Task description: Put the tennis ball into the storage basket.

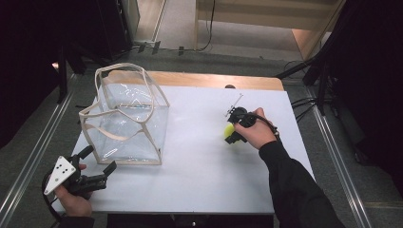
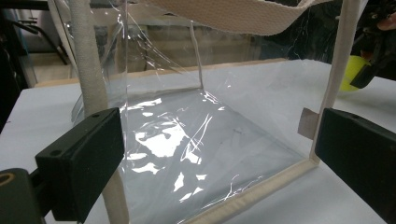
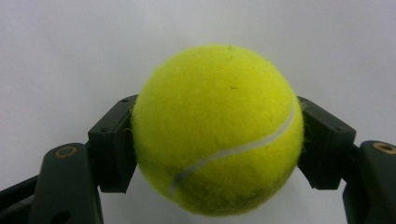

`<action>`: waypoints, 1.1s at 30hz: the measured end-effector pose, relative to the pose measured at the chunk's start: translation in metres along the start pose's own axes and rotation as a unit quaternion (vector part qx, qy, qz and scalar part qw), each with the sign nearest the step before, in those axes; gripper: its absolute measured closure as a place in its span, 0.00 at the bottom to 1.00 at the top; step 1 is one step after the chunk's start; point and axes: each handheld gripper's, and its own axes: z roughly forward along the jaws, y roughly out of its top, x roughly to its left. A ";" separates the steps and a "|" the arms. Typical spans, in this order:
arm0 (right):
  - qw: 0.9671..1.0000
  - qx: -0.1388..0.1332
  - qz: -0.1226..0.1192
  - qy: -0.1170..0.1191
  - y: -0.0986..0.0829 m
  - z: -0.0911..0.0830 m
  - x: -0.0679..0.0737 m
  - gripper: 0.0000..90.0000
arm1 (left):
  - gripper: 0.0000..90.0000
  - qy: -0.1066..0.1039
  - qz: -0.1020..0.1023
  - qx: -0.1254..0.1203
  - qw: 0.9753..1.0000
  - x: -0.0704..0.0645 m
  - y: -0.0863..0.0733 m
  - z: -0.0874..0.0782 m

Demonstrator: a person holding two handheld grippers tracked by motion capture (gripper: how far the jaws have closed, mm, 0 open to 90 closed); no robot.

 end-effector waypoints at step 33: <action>0.999 -0.010 -0.037 0.017 0.040 -0.005 0.023 0.26 | 0.01 -0.001 0.001 0.001 1.000 0.000 0.000 0.000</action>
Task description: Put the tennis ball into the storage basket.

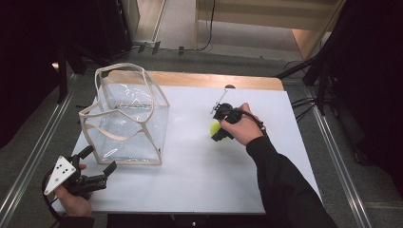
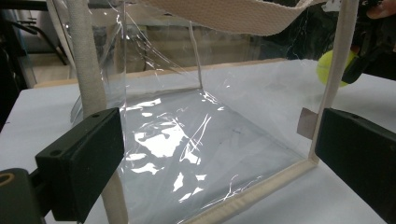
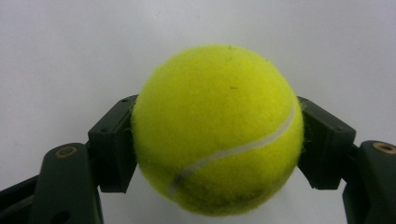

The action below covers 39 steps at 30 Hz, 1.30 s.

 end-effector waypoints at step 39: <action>0.998 -0.019 -0.058 0.021 0.054 0.004 0.037 0.26 | 0.01 -0.002 -0.006 -0.005 1.000 0.001 0.000 0.000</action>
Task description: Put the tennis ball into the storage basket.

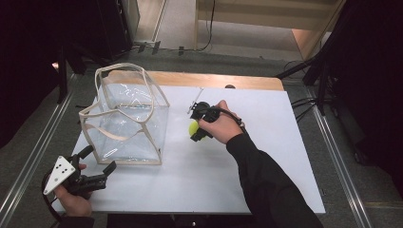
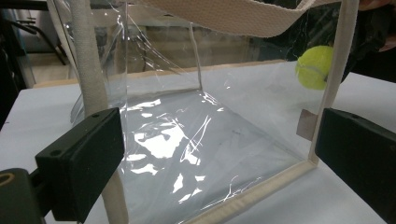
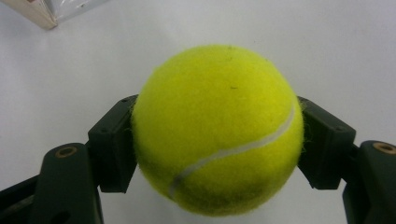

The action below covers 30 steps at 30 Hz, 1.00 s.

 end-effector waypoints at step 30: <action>0.999 -0.020 -0.027 0.015 0.038 -0.021 0.018 0.26 | 0.01 -0.002 0.003 0.002 1.000 0.000 0.000 0.000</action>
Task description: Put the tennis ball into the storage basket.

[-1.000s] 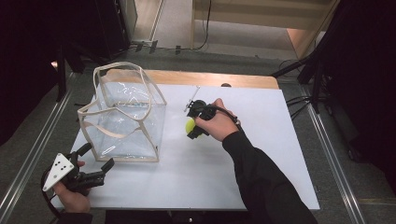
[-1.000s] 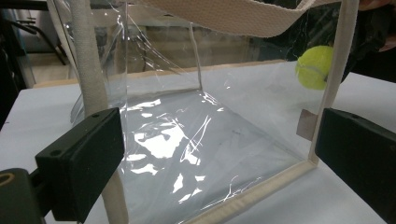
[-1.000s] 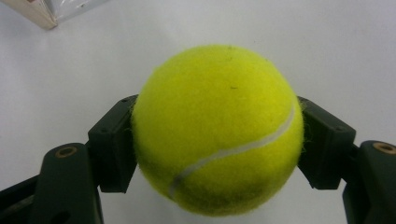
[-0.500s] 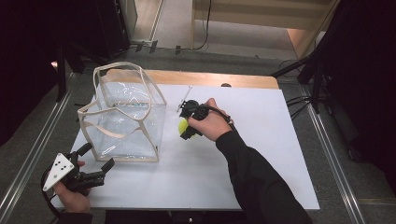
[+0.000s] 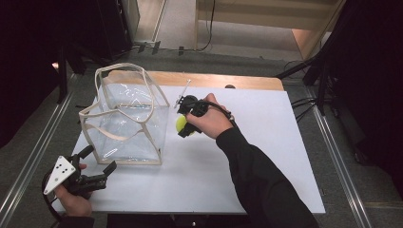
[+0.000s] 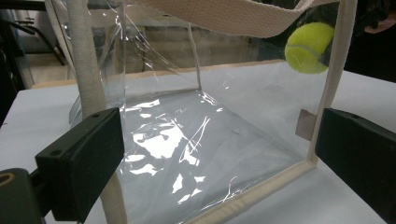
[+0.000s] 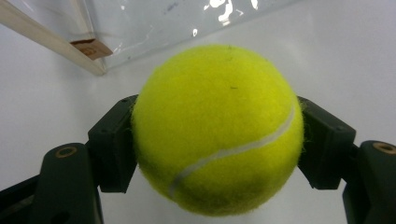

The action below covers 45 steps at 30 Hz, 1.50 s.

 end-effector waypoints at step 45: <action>0.999 -0.004 -0.043 -0.002 0.047 -0.059 0.012 0.27 | 0.01 -0.002 0.000 -0.002 1.000 0.000 0.000 0.000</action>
